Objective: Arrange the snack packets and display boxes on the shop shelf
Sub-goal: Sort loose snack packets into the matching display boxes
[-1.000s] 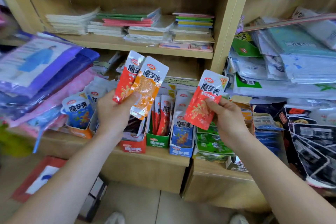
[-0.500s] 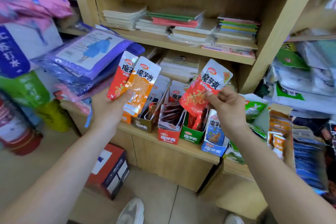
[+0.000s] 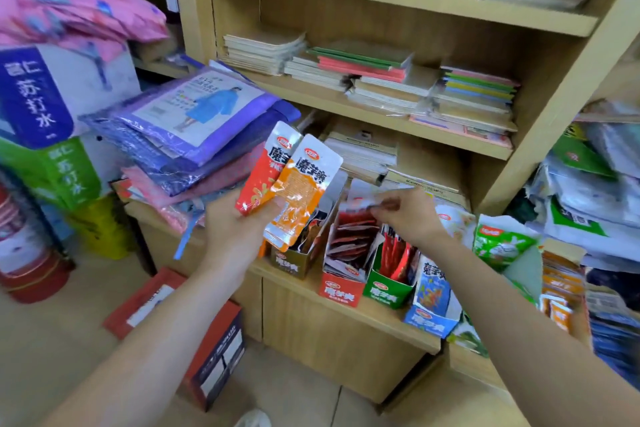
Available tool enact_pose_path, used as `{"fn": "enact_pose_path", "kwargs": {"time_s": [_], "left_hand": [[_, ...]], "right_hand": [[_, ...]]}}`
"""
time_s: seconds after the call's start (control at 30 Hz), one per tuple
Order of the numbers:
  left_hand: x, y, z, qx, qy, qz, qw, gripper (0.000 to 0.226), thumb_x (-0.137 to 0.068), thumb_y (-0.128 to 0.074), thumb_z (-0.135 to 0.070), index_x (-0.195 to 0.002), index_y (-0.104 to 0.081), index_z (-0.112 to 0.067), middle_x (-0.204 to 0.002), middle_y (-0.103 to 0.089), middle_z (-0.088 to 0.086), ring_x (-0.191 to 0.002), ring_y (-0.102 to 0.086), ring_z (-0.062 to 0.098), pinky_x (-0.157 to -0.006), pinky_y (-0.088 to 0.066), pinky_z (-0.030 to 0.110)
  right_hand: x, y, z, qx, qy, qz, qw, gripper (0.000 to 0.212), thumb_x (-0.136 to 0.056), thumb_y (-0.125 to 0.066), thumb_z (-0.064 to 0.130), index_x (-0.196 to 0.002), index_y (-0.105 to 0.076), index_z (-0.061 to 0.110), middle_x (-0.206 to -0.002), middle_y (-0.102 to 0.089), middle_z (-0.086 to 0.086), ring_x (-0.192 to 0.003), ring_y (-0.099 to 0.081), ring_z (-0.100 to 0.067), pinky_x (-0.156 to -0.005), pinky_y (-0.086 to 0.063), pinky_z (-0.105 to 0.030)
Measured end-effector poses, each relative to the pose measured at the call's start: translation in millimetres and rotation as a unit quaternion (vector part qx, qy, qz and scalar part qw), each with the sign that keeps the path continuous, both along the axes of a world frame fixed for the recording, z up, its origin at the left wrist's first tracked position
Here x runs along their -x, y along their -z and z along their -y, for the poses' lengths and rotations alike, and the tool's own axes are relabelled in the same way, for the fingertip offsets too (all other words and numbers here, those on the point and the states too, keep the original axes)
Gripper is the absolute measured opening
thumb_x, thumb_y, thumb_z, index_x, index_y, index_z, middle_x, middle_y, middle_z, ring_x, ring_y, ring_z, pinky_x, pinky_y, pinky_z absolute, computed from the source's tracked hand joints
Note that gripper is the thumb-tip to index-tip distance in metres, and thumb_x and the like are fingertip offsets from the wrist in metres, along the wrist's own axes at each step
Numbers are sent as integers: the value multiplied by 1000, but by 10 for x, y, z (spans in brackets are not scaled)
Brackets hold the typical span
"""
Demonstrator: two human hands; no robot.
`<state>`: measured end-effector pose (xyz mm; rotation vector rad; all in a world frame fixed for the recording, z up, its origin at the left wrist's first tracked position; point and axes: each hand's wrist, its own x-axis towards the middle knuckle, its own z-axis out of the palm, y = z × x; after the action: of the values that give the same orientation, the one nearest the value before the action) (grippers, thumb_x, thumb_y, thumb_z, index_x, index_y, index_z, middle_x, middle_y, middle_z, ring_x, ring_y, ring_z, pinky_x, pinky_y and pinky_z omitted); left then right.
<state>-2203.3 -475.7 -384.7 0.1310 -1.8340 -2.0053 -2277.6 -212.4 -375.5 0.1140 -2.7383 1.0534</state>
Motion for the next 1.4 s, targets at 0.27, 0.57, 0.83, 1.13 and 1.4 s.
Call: {"fn": "enact_pose_path", "kwargs": {"time_s": [0.27, 0.57, 0.83, 1.13, 1.4], "left_hand": [[97, 59, -134, -14, 38, 28, 999, 11, -81, -81, -12, -89, -77, -18, -86, -78, -3, -77, -70, 11, -77, -55, 35], [-5, 99, -539, -35, 103, 45, 993, 25, -73, -87, -10, -95, -76, -14, -94, -78, 9, -90, -74, 32, -84, -59, 51], [-38, -13, -677, -110, 105, 80, 985, 10, -93, -69, -18, -100, -75, -15, -93, -78, 5, -85, -75, 22, -63, -59, 31], [155, -66, -17, -53, -37, 31, 997, 10, -95, -68, -14, -90, -74, -19, -85, -76, -2, -83, -70, 19, -85, -60, 45], [113, 27, 342, -8, -79, 51, 996, 10, -91, -68, -5, -93, -71, -14, -86, -74, 6, -78, -68, 20, -83, -58, 51]], "right_hand": [[-380, -117, -60, 317, 16, 11, 948, 13, -88, -74, 9, -99, -73, 3, -86, -73, -13, -69, -66, -20, -71, -58, -34], [-644, -184, 343, 516, -73, 104, 847, 43, -79, -78, 3, -116, -58, 9, -102, -74, -14, -95, -73, -31, -78, -60, -41], [-554, -134, 96, 546, -62, 102, 829, 29, -85, -69, -2, -112, -67, 9, -108, -75, -12, -92, -72, -25, -78, -57, -36], [-423, -143, -174, 566, -15, 58, 822, 27, -88, -64, -2, -115, -65, 5, -114, -72, -14, -99, -69, -27, -83, -59, -39], [-377, -140, -48, 562, -7, 44, 826, 32, -89, -66, 2, -120, -62, 6, -114, -73, -8, -98, -71, -21, -77, -58, -38]]}}
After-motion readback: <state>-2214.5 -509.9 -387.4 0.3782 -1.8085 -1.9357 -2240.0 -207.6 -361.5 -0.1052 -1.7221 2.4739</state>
